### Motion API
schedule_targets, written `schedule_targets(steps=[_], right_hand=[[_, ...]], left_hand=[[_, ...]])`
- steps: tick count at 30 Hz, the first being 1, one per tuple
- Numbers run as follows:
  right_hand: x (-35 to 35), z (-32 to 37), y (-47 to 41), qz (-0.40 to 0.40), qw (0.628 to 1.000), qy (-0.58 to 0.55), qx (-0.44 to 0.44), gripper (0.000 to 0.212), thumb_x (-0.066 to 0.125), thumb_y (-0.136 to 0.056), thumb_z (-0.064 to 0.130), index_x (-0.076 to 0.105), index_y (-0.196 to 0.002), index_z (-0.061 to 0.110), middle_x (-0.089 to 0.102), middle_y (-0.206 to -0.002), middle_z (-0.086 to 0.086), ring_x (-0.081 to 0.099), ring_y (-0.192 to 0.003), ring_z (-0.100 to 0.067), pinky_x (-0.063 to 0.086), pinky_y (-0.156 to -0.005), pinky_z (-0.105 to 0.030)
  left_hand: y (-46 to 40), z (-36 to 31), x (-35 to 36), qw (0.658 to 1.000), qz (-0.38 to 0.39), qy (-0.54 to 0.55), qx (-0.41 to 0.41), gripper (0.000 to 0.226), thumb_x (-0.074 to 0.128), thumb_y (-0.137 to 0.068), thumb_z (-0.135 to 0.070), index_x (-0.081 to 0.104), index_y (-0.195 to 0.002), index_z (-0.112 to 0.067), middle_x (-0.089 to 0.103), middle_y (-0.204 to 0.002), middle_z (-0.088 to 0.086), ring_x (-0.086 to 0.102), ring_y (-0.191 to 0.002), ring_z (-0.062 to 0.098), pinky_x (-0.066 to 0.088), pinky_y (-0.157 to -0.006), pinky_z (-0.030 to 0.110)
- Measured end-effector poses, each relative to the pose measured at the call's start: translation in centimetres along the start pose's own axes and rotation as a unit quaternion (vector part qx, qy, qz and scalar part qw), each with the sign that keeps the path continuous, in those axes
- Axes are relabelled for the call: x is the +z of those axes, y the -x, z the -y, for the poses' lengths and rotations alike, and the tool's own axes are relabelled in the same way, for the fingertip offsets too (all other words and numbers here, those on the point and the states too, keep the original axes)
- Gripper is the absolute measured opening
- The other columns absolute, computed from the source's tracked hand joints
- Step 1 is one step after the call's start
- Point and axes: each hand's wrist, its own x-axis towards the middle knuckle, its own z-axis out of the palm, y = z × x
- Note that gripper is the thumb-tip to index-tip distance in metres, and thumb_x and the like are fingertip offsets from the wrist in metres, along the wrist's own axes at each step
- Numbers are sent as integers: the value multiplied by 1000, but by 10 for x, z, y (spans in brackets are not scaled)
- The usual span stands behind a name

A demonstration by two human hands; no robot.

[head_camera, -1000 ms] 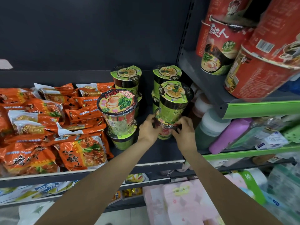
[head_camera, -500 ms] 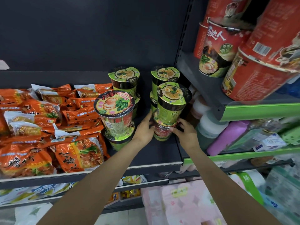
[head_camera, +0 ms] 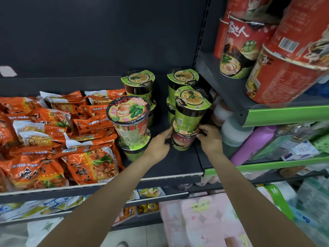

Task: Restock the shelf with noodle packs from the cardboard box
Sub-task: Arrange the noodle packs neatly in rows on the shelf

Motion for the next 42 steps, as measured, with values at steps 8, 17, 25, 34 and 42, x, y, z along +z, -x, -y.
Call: schedule_targets(steps=[8,17,25,34,42], right_hand=[[12,-4,15,0,997,51,-54,60,71,-82,15,46,-134,-2,49,-136,-20,46,-125,-32,40,-102,-48],[4,0,2,7,999,39,-27,50,70,-76,0,58,-124,2,51,-124,-22,45,-122,-36,41,-100,-45],[14,2,17,-15,1000,5,-27,54,72,-78,4,53,-128,1,45,-140,-17,43,-129,-29,37,-106,-44],[7,-2,13,-5,999,22,-27,60,79,-72,16,54,-126,4,43,-131,-13,47,-120,-25,36,-106,-33],[-7,1,0,101,993,58,-36,50,72,-79,9,56,-126,5,44,-141,-14,41,-129,-30,36,-107,-41]], left_hand=[[-13,-10,-5,999,32,24,-27,79,33,-84,15,13,-150,-22,27,-154,1,31,-139,15,29,-112,28],[-10,-9,-11,998,-2,29,-53,69,35,-85,16,24,-147,-11,43,-142,11,42,-130,19,35,-103,24],[-13,-14,-8,994,41,93,-51,76,36,-84,18,18,-149,-18,24,-154,3,38,-135,19,33,-108,28],[-17,-18,-12,995,14,85,-50,72,39,-83,16,22,-148,-12,34,-150,8,36,-136,19,32,-107,29],[-2,-14,-2,996,11,77,-32,75,37,-82,17,22,-149,-15,37,-148,0,40,-133,11,42,-100,31]])
